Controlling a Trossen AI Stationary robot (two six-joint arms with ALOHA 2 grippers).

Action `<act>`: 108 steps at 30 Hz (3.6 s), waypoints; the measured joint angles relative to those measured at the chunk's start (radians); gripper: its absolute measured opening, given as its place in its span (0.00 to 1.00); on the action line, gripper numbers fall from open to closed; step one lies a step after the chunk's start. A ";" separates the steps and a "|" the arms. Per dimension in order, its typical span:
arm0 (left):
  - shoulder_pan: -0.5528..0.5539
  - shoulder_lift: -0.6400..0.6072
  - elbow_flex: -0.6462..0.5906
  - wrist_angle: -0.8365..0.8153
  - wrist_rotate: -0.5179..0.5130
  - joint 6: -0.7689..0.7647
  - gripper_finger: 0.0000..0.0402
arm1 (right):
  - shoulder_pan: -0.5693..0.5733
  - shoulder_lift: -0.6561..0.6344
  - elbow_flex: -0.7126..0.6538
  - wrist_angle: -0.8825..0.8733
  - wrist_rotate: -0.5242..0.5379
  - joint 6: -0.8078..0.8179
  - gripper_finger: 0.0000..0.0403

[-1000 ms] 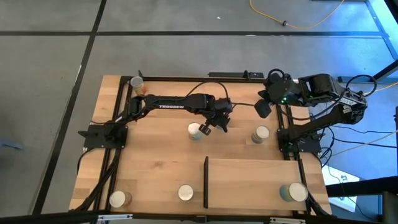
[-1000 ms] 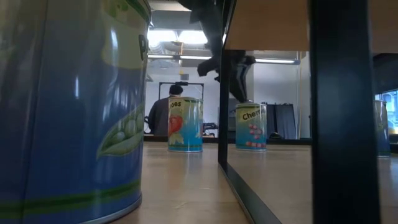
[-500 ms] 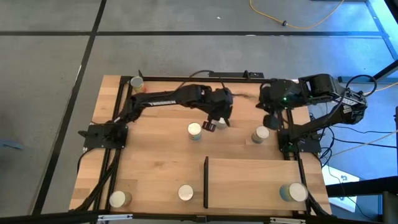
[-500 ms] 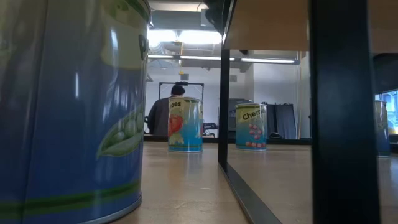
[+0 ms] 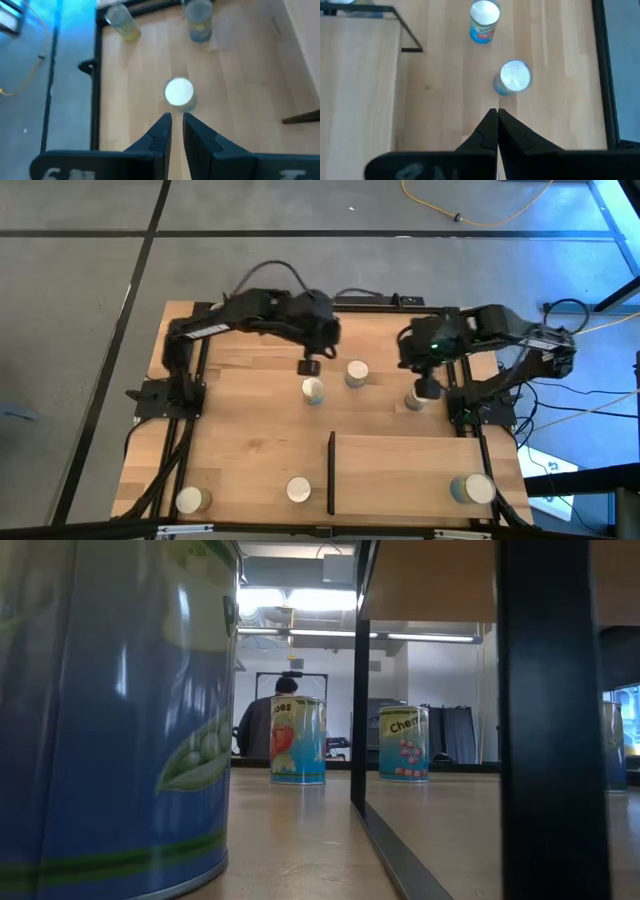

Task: Pick and place cans onto a shelf
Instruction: Put the canned cherries can on the shelf aligned with the other canned cherries

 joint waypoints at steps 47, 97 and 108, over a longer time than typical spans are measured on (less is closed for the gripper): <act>0.005 -0.251 -0.001 -0.302 -0.004 -0.044 0.10 | -0.166 0.586 0.000 0.161 -0.105 0.186 0.24; 0.005 -0.250 -0.001 -0.300 -0.004 -0.078 0.10 | -0.181 0.610 -0.105 0.200 -0.053 0.335 0.24; 0.005 -0.250 -0.001 -0.300 -0.004 -0.077 0.10 | -0.184 0.604 -0.130 0.244 -0.046 0.304 0.23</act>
